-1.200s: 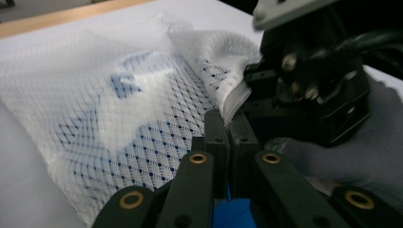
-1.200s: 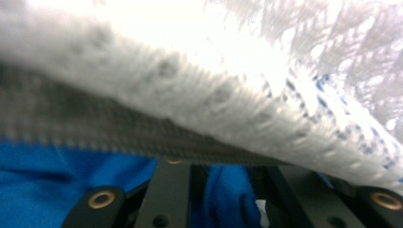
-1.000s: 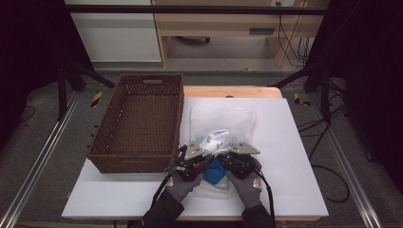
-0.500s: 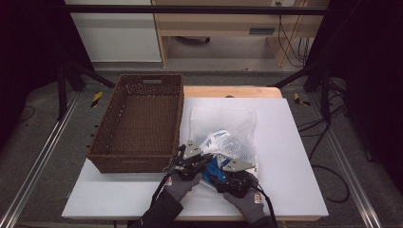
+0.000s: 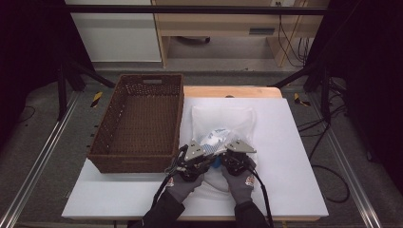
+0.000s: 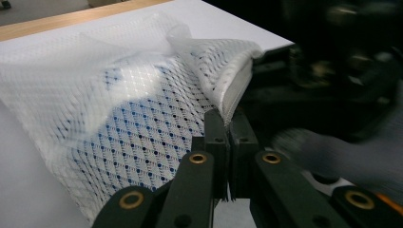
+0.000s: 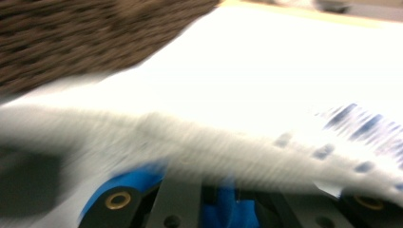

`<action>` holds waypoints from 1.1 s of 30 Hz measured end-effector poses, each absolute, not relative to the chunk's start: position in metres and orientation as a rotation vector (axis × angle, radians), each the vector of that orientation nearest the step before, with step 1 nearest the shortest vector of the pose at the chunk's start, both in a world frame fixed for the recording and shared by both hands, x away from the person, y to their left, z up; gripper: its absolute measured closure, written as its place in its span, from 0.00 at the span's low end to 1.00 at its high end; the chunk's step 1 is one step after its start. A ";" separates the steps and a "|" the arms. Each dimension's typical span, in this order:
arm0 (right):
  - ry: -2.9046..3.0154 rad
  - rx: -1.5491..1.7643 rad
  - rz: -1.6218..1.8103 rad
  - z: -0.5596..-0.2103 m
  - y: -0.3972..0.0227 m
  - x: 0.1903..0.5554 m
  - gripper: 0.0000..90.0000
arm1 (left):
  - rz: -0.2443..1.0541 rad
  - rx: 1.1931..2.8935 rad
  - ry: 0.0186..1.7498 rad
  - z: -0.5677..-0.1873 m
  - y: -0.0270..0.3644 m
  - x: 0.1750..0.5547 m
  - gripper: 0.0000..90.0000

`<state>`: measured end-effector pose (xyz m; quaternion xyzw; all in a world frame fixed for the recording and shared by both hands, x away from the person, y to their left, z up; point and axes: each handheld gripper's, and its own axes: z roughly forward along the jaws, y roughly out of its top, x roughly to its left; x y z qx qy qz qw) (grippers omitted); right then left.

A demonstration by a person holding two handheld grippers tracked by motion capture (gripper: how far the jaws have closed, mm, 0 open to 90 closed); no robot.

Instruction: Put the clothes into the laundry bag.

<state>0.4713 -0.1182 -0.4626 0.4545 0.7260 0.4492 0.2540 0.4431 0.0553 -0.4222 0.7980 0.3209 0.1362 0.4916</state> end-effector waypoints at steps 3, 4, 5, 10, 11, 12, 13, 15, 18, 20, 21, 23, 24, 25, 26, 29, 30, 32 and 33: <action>1.959 1.276 1.119 -0.472 -0.119 0.484 0.92 | 0.323 1.956 0.786 -0.428 0.054 0.445 0.98; 1.978 1.300 1.108 -0.475 -0.119 0.486 0.91 | 0.319 1.963 0.793 -0.431 0.053 0.446 0.98; 1.993 1.302 1.095 -0.477 -0.119 0.487 0.90 | 0.316 1.967 0.798 -0.433 0.053 0.447 0.98; 2.044 1.271 1.151 -0.469 -0.124 0.478 0.73 | 0.313 1.973 0.817 -0.438 0.055 0.450 0.98; 2.064 1.250 1.169 -0.466 -0.126 0.473 0.69 | 0.315 1.971 0.816 -0.438 0.055 0.450 0.98; 2.070 1.229 1.183 -0.463 -0.128 0.468 0.68 | 0.317 1.971 0.815 -0.438 0.055 0.450 0.98; 2.078 1.219 1.201 -0.461 -0.129 0.463 0.65 | 0.320 1.971 0.816 -0.437 0.055 0.450 0.98; 2.095 1.174 1.220 -0.454 -0.136 0.450 0.61 | 0.321 1.969 0.821 -0.438 0.056 0.450 0.98; 2.101 1.153 1.253 -0.449 -0.146 0.438 0.56 | 0.322 1.970 0.820 -0.438 0.055 0.450 0.98; 2.117 1.167 1.220 -0.455 -0.148 0.437 0.54 | 0.320 1.972 0.821 -0.438 0.055 0.450 0.98; 2.133 1.189 1.184 -0.462 -0.148 0.441 0.54 | 0.320 1.973 0.820 -0.438 0.055 0.450 0.98; 2.142 1.209 1.159 -0.472 -0.145 0.448 0.56 | 0.322 1.974 0.817 -0.438 0.055 0.450 0.98; 2.146 1.217 1.152 -0.475 -0.143 0.450 0.58 | 0.320 1.974 0.816 -0.438 0.055 0.450 0.98; 2.154 1.228 1.131 -0.479 -0.140 0.454 0.61 | 0.319 1.976 0.814 -0.438 0.055 0.450 0.98; 2.156 1.253 1.116 -0.483 -0.138 0.458 0.68 | 0.319 1.975 0.812 -0.438 0.054 0.450 0.98; 2.133 1.296 1.064 -0.488 -0.133 0.469 0.89 | 0.316 1.973 0.803 -0.436 0.053 0.448 0.98; 2.127 1.325 1.065 -0.487 -0.132 0.472 0.91 | 0.314 1.970 0.795 -0.435 0.052 0.447 0.98; 2.091 1.332 1.057 -0.483 -0.127 0.477 0.92 | 0.317 1.969 0.781 -0.432 0.052 0.444 0.98; 2.072 1.328 1.066 -0.481 -0.126 0.478 0.92 | 0.315 1.967 0.771 -0.430 0.052 0.443 0.98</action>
